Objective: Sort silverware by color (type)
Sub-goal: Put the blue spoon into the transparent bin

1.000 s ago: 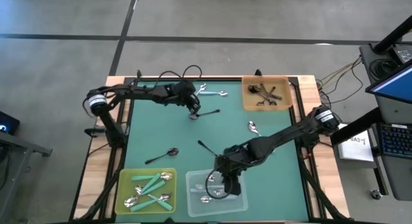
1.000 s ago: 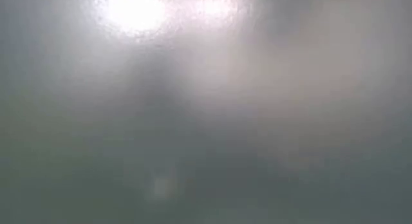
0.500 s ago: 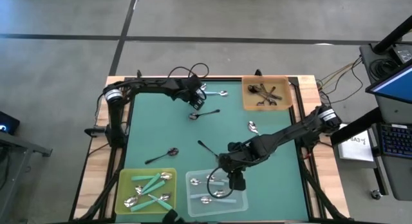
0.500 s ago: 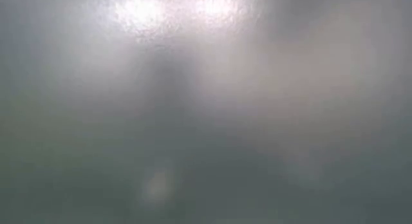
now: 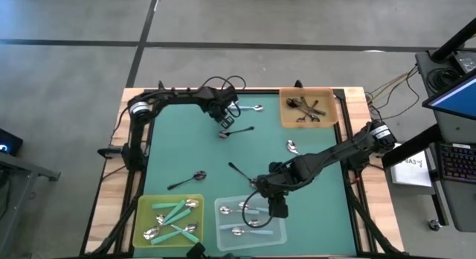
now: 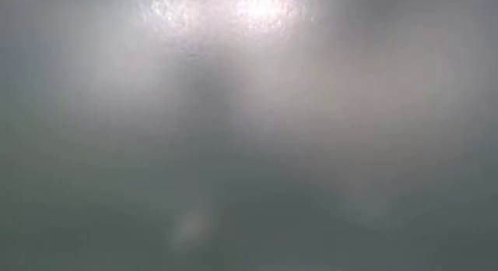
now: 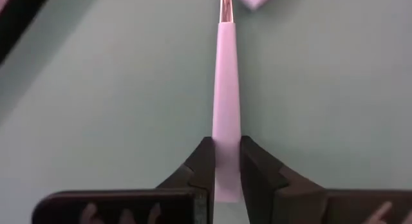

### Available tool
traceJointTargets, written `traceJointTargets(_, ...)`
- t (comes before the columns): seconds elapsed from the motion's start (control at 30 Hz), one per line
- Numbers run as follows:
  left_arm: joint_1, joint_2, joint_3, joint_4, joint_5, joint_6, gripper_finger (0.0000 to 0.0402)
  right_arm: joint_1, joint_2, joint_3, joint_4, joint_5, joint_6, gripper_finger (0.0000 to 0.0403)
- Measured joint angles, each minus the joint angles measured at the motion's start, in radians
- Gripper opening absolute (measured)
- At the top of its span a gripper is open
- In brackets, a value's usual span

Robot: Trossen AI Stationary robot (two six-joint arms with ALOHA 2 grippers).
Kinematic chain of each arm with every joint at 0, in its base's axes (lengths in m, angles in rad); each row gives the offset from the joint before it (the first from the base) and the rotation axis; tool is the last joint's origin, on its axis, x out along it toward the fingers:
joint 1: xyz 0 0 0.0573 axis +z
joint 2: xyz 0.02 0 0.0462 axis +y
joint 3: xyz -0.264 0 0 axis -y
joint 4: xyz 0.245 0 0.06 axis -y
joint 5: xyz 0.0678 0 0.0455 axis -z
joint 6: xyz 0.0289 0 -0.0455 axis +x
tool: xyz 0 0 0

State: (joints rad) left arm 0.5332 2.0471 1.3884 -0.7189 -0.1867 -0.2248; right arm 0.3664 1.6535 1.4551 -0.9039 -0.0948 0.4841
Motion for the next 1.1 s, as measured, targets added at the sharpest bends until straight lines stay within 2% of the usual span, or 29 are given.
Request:
traceJointTargets(0.2,0.002,-0.016,-0.005,-0.016,0.021,0.026,0.0028,-0.003,0.000,0.007,-0.003,0.031,0.021,0.0176)
traceJointTargets(0.33,0.001,-0.067,-0.007,-0.009,0.025,0.034,0.0028,-0.025,-0.018,0.007,-0.003,0.197,0.033,0.0176)
traceJointTargets(0.43,0.003,-0.129,-0.016,0.000,0.018,0.051,0.0004,-0.061,-0.027,0.005,0.003,0.353,0.065,0.0176)
traceJointTargets(0.5,0.003,-0.172,-0.029,0.020,0.016,0.056,0.0004,-0.091,-0.028,0.002,0.010,0.454,0.099,0.0176)
traceJointTargets(0.6,0.004,-0.248,-0.045,0.058,0.012,0.058,0.0003,-0.149,-0.028,-0.003,0.061,0.534,0.119,0.0176)
traceJointTargets(0.83,0.009,-0.403,-0.205,0.099,0.013,0.073,0.0003,-0.249,-0.026,-0.038,0.109,0.480,0.098,0.0176)
traceJointTargets(1.0,0.010,-0.446,-0.351,0.290,0.068,0.039,0.0001,-0.320,-0.028,-0.068,0.128,0.467,0.051,0.0176)
traceJointTargets(1.1,0.009,-0.434,-0.382,0.397,0.134,0.033,0.0002,-0.371,-0.029,-0.075,0.136,0.400,0.036,0.0176)
